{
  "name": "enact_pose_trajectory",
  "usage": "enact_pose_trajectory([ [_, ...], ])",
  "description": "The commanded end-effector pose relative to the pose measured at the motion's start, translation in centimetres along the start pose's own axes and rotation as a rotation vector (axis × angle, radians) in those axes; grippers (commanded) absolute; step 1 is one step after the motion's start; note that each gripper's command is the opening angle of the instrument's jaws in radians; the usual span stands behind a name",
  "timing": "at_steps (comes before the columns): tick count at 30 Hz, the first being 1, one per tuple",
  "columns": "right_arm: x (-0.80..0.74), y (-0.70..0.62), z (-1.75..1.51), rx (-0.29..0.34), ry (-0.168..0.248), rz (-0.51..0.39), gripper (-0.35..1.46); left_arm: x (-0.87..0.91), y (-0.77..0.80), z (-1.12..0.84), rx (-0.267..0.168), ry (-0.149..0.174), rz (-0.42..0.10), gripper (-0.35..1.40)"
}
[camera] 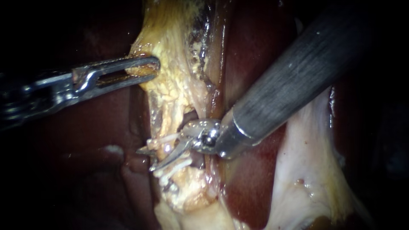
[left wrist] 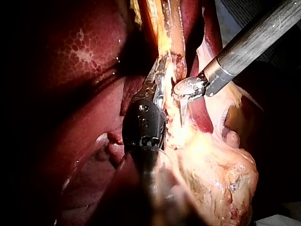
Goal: Go to the cutting position left tube
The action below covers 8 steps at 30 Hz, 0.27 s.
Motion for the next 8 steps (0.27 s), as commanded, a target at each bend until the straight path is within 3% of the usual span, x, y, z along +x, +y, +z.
enact_pose_trajectory([
  [1, 0.0, 0.0, 0.0, -0.001, 0.001, -0.002, 1.28, 0.0, 0.0, 0.0, 0.0, 0.0, 0.0, -0.35],
  [8, 0.0, 0.0, -0.01, -0.008, 0.006, -0.002, 1.28, 0.0, 0.0, 0.0, 0.0, 0.0, 0.0, -0.35],
])
